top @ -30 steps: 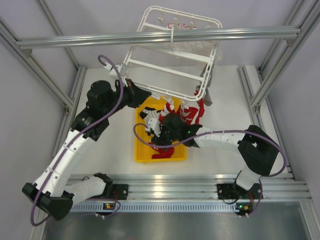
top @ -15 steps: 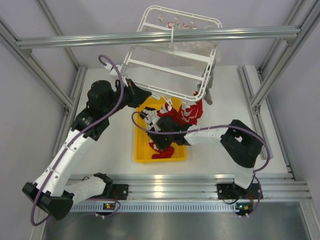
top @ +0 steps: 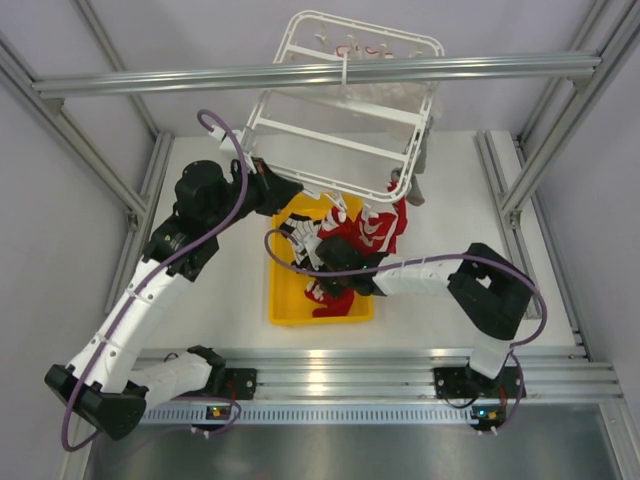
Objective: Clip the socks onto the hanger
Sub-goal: Pick up the sock from the bin.
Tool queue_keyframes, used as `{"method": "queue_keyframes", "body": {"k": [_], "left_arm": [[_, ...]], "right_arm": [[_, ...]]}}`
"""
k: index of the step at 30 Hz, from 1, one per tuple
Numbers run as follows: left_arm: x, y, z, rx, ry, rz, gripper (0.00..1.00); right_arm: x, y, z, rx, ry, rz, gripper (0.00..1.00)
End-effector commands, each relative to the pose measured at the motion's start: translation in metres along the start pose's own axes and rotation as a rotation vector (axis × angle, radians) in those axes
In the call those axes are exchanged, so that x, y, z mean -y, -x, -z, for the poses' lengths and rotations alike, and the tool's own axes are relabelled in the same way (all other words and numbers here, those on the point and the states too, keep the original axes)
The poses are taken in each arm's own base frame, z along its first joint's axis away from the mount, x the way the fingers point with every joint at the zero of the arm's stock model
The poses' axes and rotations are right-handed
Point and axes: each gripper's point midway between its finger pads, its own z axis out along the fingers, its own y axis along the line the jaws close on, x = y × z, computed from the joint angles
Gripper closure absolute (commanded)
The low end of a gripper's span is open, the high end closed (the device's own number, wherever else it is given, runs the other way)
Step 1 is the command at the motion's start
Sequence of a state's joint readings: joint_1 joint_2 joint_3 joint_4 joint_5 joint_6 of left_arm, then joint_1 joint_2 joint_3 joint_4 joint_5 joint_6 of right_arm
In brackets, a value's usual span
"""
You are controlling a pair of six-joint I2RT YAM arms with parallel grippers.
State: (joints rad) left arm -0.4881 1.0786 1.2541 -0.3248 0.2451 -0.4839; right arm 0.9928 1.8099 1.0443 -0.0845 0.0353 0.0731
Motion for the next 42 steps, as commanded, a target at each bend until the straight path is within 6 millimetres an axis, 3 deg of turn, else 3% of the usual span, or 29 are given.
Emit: {"method": "queue_keyframes", "body": {"k": [1, 6, 7, 15, 16, 19, 26, 32, 42], "left_arm": [[0.005, 0.000, 0.003, -0.015, -0.017, -0.020, 1.00], [0.004, 0.003, 0.000, -0.009, -0.013, -0.034, 1.00], [0.004, 0.004, 0.000, -0.010, -0.014, -0.033, 1.00], [0.004, 0.001, -0.004, -0.024, -0.022, -0.027, 1.00], [0.005, -0.001, -0.005, -0.029, -0.025, -0.025, 1.00], [0.004, -0.002, -0.007, -0.034, -0.026, -0.016, 1.00], [0.007, -0.004, -0.005, -0.043, -0.036, -0.011, 1.00], [0.011, -0.005, -0.004, -0.050, -0.060, -0.016, 1.00], [0.035, -0.006, 0.011, -0.058, -0.192, -0.062, 1.00]], "right_arm": [[-0.019, 0.045, 0.042, 0.175, 0.094, 0.066, 1.00], [-0.032, 0.061, 0.075, 0.290, 0.172, 0.154, 1.00], [-0.033, 0.072, 0.087, 0.343, 0.174, 0.170, 1.00], [-0.057, 0.102, 0.157, 0.540, 0.229, 0.219, 1.00], [-0.064, 0.101, 0.160, 0.543, 0.238, 0.230, 1.00], [-0.059, 0.110, 0.173, 0.585, 0.171, 0.225, 1.00], [0.004, 0.151, 0.212, 0.703, -0.193, 0.101, 1.00], [0.023, 0.171, 0.240, 0.757, -0.273, 0.056, 1.00], [0.047, 0.180, 0.247, 0.739, -0.341, 0.007, 1.00]]}}
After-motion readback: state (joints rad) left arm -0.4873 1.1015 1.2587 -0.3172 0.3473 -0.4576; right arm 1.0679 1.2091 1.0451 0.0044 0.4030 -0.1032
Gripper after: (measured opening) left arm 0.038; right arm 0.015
